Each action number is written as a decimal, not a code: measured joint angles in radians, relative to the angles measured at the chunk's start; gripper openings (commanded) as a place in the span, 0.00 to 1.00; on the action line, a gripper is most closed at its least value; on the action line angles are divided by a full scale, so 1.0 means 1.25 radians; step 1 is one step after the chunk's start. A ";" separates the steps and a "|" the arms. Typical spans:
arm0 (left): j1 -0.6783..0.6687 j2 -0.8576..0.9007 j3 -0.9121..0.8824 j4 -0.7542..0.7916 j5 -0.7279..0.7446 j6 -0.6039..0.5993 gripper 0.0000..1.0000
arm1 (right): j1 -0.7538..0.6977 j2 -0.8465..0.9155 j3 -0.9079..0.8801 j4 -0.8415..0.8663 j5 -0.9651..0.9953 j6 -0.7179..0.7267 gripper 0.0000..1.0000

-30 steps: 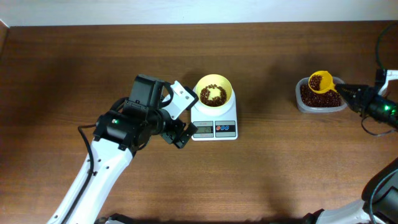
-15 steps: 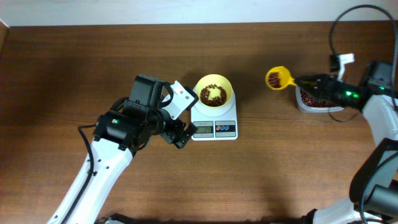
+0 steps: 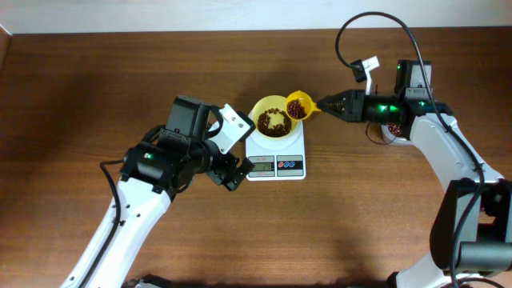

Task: Scoop item into bowl and weigh 50g on scale

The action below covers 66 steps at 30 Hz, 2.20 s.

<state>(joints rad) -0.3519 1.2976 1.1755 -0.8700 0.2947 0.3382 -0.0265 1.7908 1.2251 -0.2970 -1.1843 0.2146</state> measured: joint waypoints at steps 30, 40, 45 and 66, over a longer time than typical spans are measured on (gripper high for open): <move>0.000 0.000 0.000 0.000 0.000 0.000 0.99 | 0.106 0.000 0.000 0.046 0.238 0.021 0.05; 0.000 0.000 0.000 0.000 0.000 0.000 0.99 | 0.106 0.000 0.000 0.045 0.239 0.021 0.04; 0.000 0.000 0.000 0.000 0.000 0.000 0.99 | 0.106 0.000 0.000 0.089 0.242 0.021 0.04; 0.000 0.000 0.000 0.000 0.000 0.000 0.99 | 0.179 0.000 0.000 0.035 0.244 -0.443 0.04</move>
<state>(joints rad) -0.3519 1.2976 1.1755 -0.8700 0.2947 0.3382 0.1970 1.7908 1.2251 -0.2531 -0.8787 -0.3389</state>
